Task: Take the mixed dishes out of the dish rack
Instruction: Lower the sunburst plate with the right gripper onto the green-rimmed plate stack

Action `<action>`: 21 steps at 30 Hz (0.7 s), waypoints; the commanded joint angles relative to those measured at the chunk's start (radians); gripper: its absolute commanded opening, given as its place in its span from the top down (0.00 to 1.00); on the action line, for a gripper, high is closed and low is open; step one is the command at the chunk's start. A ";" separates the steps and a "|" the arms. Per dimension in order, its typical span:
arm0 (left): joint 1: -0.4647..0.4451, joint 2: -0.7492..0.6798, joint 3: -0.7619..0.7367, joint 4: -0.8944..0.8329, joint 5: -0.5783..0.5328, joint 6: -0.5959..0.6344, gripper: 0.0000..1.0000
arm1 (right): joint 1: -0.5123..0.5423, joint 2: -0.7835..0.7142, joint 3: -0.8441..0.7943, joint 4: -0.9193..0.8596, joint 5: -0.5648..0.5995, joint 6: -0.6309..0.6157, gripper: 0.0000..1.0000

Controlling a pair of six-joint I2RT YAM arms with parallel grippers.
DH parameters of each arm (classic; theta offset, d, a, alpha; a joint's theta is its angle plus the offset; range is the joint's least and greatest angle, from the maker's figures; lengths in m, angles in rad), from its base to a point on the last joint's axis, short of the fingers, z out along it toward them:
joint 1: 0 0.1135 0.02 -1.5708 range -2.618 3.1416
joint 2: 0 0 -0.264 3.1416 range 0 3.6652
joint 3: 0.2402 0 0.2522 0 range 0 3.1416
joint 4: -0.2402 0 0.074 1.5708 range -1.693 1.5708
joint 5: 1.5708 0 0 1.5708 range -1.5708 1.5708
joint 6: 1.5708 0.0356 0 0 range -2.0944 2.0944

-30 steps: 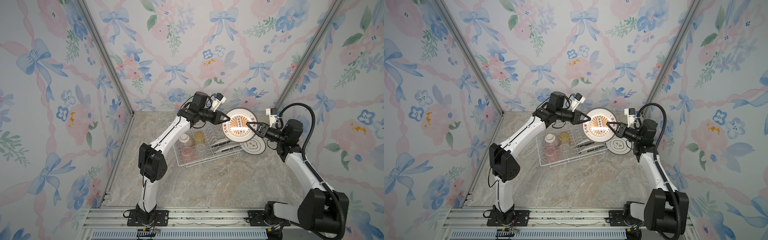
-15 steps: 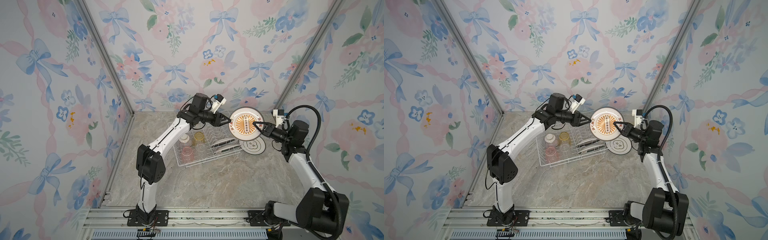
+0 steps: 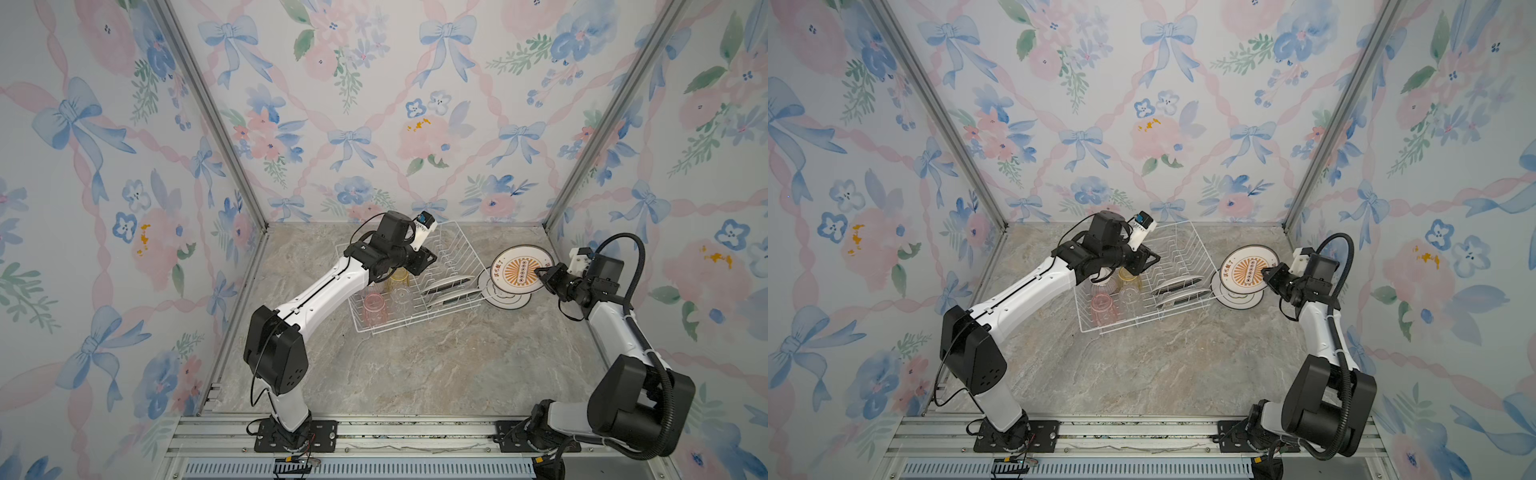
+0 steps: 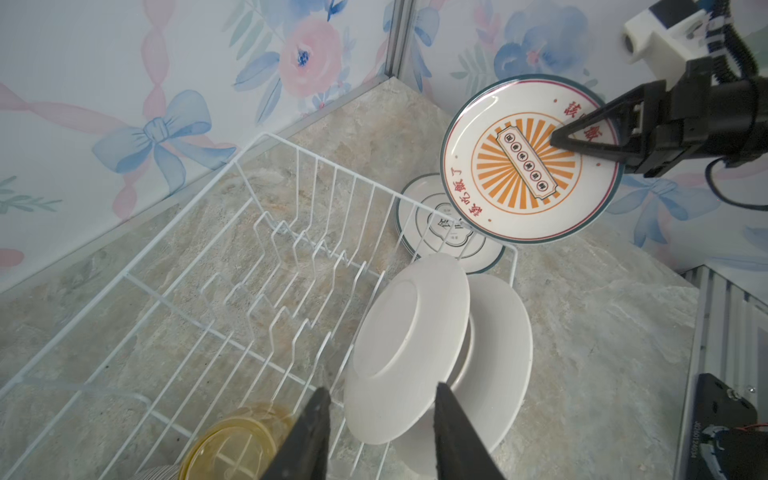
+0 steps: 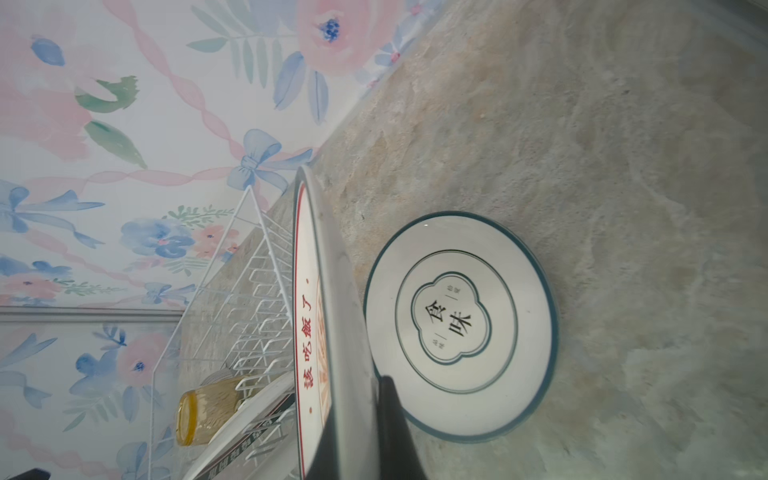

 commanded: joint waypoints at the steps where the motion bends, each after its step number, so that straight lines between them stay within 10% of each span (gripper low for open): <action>1: -0.011 -0.017 0.001 0.000 -0.076 0.056 0.62 | -0.007 0.046 -0.012 -0.007 0.081 -0.028 1.00; 21: -0.022 0.013 0.014 -0.002 -0.058 0.071 0.61 | -0.006 0.201 -0.064 0.133 0.062 0.014 1.00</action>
